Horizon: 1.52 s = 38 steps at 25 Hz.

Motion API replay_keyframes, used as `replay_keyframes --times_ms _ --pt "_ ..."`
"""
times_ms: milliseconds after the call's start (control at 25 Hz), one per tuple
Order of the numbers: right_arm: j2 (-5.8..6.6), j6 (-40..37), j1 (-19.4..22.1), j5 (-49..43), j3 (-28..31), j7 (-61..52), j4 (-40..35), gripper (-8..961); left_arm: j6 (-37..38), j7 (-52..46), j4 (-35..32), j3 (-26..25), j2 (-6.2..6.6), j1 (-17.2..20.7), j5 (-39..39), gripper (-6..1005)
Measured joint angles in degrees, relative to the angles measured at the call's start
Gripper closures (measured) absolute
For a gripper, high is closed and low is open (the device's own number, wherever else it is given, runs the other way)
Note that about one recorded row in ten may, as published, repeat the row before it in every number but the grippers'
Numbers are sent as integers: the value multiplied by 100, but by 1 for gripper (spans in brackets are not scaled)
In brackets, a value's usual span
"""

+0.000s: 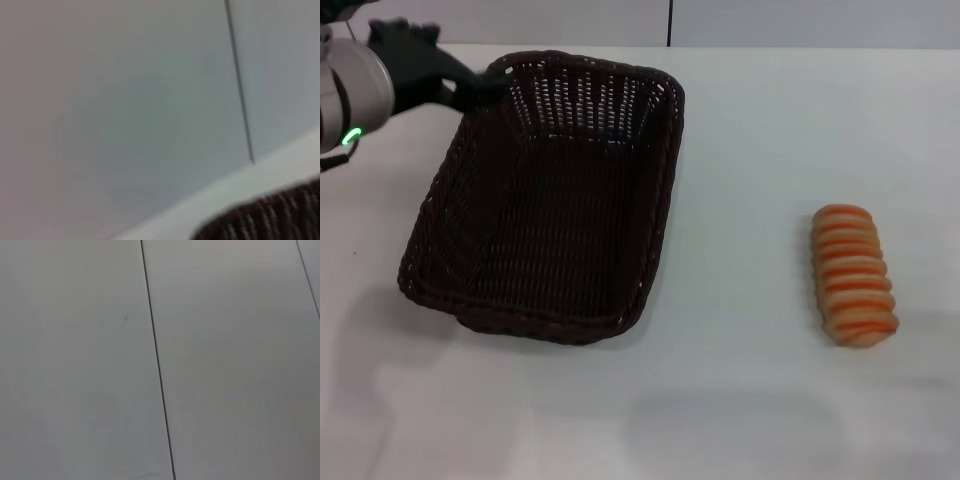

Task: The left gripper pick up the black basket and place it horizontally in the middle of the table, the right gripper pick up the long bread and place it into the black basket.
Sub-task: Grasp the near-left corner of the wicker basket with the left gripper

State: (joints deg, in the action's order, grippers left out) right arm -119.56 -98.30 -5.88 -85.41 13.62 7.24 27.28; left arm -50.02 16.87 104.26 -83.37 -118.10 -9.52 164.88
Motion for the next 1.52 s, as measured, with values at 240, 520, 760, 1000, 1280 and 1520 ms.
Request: replay_keyframes --times_ms 240,520,760,1000,1280,1520 --pt "-5 46 7 -14 0 0 -10 106 -884 -45 -187 -109 -23 -340 14 248" --pt "-5 50 4 -20 -82 0 -11 106 -851 -171 -833 -188 -23 -519 57 248" --pt "-2 57 -5 -19 -91 7 4 106 -884 -173 -974 -251 -20 -538 56 248" --pt "2 59 -4 -26 -133 13 10 106 -1061 -175 -1019 -237 -24 -576 25 248" --pt "3 67 -12 -28 -141 17 15 106 -1305 -230 -1375 -283 -27 -839 28 263" --pt "3 64 -10 -28 -141 19 15 107 -1457 -85 -1320 -248 -1 -889 55 402"
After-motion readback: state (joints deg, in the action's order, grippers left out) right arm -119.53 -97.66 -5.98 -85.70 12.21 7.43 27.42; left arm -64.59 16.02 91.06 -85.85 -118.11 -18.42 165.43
